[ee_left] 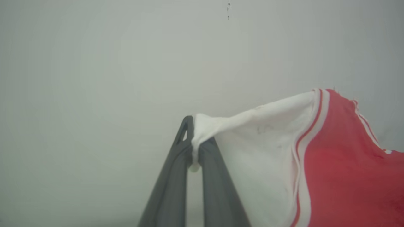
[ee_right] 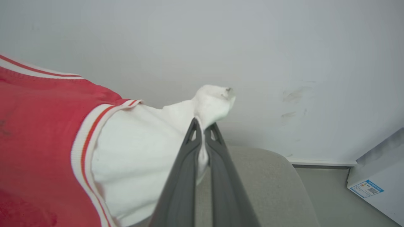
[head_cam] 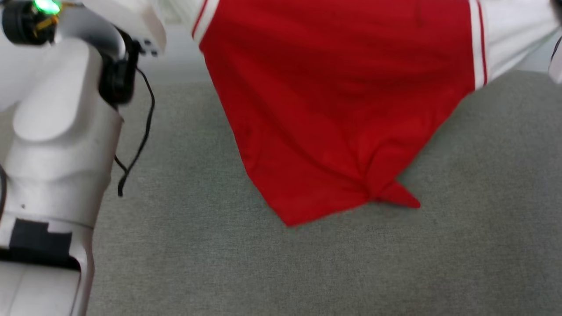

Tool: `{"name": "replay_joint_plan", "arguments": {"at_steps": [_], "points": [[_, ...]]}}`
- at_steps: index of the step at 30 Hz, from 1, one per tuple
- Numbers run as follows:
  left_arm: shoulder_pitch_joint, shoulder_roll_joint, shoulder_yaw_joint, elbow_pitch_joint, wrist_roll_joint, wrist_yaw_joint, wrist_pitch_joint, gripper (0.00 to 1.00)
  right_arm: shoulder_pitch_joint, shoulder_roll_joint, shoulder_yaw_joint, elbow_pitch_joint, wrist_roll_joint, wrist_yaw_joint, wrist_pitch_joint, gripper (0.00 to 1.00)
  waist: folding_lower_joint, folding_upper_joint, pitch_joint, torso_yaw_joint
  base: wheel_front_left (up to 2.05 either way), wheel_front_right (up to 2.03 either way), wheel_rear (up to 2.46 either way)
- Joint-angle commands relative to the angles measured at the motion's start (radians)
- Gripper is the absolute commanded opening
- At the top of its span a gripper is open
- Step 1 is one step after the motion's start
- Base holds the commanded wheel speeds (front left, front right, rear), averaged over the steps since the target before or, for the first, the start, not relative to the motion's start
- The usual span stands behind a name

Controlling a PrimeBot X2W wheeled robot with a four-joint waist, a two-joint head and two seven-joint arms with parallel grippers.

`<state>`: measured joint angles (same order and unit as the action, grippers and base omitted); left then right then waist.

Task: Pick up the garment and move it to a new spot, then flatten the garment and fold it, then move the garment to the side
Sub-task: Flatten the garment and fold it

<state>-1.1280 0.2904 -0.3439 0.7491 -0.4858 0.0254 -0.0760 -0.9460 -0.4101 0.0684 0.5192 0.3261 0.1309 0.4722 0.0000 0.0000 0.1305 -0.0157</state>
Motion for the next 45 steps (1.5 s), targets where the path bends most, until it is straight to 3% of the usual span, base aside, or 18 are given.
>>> {"name": "replay_joint_plan", "arguments": {"at_steps": [1,12,23,35,45], "points": [[-0.034,0.0,0.005,0.011,0.004,-0.002,-0.014,0.0,-0.04,-0.001,-0.002,0.002,0.0,0.0,-0.023,0.0,0.0,0.0,0.037,-0.007,0.0,0.0,0.0],[-0.36,0.013,0.019,0.102,0.053,-0.005,-0.165,0.0,-0.387,0.01,0.016,0.093,-0.042,0.0,-0.309,0.0,0.0,0.0,0.22,-0.033,0.0,0.0,0.0],[-0.516,0.023,0.048,0.09,0.08,0.0,-0.19,0.0,-0.627,0.018,0.109,0.197,-0.026,0.0,-0.528,0.0,0.0,0.0,0.373,-0.054,0.0,0.0,0.0],[-0.462,-0.004,0.069,0.127,0.082,-0.02,-0.19,0.0,-0.679,0.045,0.283,0.345,0.082,0.0,-0.612,0.0,0.0,0.0,0.493,-0.053,0.0,0.0,0.0],[-0.36,-0.034,0.093,0.178,0.068,-0.051,-0.189,0.0,-0.592,0.049,0.425,0.425,0.185,0.0,-0.592,0.0,0.0,0.0,0.455,-0.041,0.0,0.0,0.0]]}}
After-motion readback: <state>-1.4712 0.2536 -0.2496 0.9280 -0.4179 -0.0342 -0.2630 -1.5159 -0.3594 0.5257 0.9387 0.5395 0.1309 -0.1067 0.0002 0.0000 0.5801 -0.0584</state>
